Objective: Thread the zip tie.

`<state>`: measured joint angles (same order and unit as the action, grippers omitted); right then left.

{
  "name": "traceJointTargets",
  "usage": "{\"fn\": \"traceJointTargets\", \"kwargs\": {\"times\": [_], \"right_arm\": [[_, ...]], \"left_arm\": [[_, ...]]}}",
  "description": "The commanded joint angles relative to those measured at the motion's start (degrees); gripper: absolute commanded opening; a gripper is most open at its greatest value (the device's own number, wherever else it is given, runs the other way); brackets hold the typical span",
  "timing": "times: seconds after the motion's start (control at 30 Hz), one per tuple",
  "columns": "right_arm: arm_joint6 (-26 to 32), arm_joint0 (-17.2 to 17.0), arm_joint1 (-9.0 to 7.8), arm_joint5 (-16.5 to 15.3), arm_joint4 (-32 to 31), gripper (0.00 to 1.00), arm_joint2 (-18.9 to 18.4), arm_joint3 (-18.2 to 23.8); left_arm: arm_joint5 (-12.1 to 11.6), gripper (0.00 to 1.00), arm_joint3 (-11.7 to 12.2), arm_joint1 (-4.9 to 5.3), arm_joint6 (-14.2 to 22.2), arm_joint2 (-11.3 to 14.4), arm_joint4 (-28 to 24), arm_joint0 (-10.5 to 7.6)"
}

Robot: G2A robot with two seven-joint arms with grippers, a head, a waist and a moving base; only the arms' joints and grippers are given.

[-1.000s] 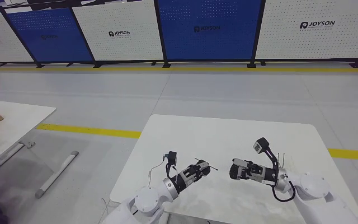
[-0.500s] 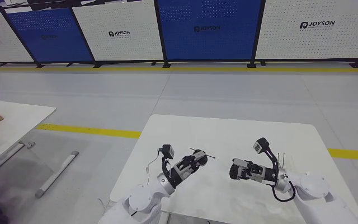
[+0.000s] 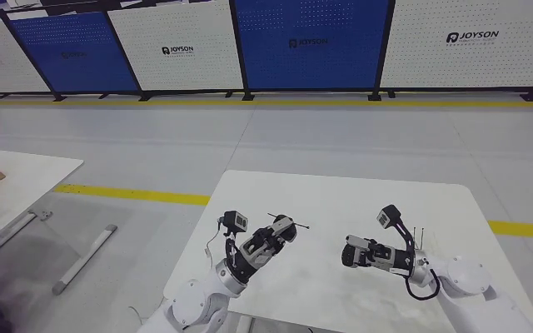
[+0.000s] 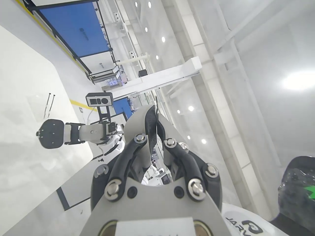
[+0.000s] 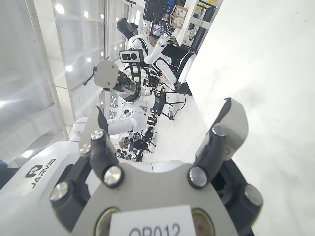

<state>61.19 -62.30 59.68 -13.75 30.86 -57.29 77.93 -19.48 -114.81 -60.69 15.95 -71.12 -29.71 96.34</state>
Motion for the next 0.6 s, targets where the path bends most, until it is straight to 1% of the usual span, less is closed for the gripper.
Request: {"fn": "traceJointTargets", "kwargs": {"times": [0.0,0.03,0.07,0.1,0.13,0.2,0.27,0.57], "right_arm": [[0.00,0.00,0.00,0.00,0.00,1.00,0.00,0.00],[0.00,0.00,0.00,0.00,0.00,1.00,0.00,0.00],[0.00,0.00,0.00,0.00,0.00,1.00,0.00,0.00],[0.00,0.00,0.00,0.00,0.00,1.00,0.00,0.00],[0.00,0.00,0.00,0.00,0.00,1.00,0.00,0.00],[0.00,0.00,0.00,0.00,0.00,1.00,0.00,0.00],[0.00,0.00,0.00,0.00,0.00,1.00,0.00,0.00],[0.00,0.00,0.00,0.00,0.00,1.00,0.00,0.00]], "left_arm": [[0.00,0.00,0.00,0.00,0.00,0.00,0.00,0.00],[0.27,0.00,-0.06,-0.05,-0.04,0.20,-0.09,-0.19],[0.00,0.00,-0.27,-0.13,0.00,0.32,-0.28,-0.40],[0.00,0.00,-1.05,-0.23,-0.02,0.09,-0.74,-0.65],[0.00,0.00,-2.40,-0.45,0.30,-0.55,-1.96,-0.76],[0.00,0.00,-3.75,-0.83,2.05,-1.80,-4.76,-0.29],[0.00,0.00,-3.90,-1.15,3.33,-3.25,-6.18,0.26],[0.24,0.00,-3.74,-1.15,3.21,-3.23,-6.01,0.22]]}}
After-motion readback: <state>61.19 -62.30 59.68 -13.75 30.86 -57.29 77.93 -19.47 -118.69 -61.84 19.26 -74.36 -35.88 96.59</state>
